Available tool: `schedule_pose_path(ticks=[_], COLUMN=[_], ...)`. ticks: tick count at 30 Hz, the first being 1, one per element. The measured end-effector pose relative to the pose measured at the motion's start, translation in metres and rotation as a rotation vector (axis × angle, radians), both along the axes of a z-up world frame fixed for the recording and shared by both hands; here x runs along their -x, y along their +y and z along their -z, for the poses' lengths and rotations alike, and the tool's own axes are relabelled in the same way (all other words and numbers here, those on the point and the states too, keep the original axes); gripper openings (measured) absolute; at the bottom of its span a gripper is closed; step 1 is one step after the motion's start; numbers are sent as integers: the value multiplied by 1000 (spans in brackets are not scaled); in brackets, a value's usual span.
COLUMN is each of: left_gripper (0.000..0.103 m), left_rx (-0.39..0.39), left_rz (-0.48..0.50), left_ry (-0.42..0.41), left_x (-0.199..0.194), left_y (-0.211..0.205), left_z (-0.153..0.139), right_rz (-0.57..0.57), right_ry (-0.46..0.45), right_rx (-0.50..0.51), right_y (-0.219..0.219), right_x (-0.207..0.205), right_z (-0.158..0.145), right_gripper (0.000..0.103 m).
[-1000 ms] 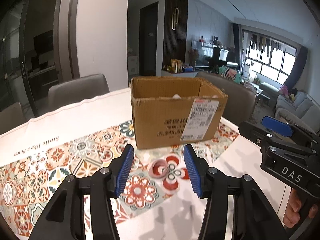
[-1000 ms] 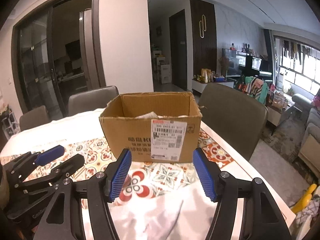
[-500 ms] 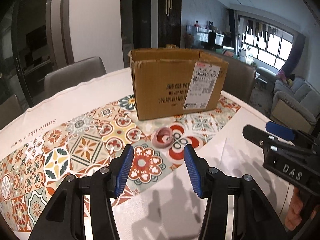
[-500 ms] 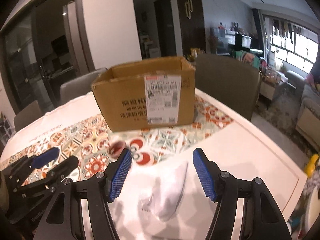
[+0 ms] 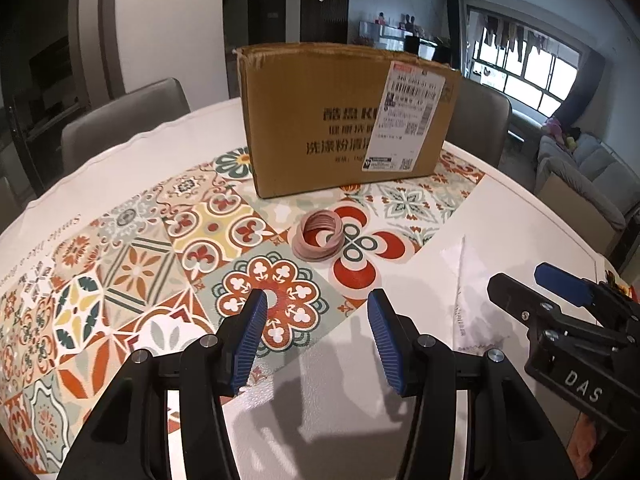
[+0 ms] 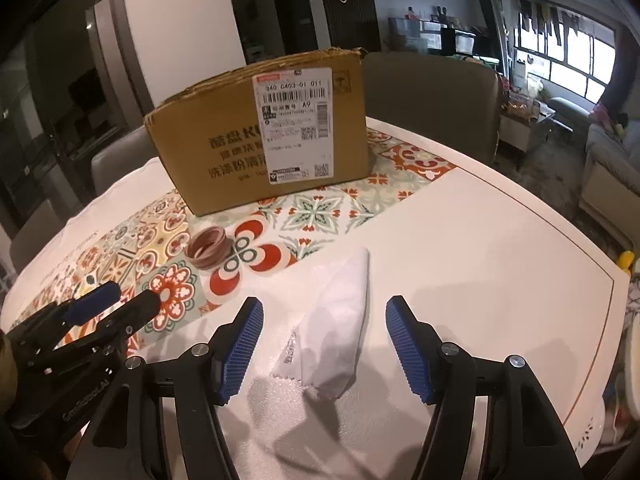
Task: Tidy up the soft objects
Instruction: 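Move both tools back down to the pink hair tie and white cloth, then grasp the pink hair tie with the left gripper while the right grasps the white cloth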
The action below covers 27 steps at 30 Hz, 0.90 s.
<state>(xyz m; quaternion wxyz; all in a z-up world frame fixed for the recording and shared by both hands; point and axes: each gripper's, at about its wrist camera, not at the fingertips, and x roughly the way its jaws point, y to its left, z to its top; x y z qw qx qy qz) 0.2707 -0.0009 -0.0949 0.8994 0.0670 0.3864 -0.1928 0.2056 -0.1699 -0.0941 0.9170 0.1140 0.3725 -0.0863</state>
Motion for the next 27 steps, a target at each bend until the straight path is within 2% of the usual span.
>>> schedule_pose_path(ticks=[6,15,23,27], left_gripper=[52,52,52,52], left_rx=[-11,-49,-64,-54], left_rz=[30,91,118,127], left_ry=[34,47,47,80], left_x=[-19,-49,-71,-81], left_y=[-4,-21,-30,-34], left_z=[12,22,28,37], right_rz=[41,104,119,155], right_ry=[-4,63,98,127], right_rx=[21,-3,19,4], right_y=[5,-2,0,-6], right_x=[-2,-20,-36,-42], right_z=[7,24,30,35], right_gripper=[65,65,65,65])
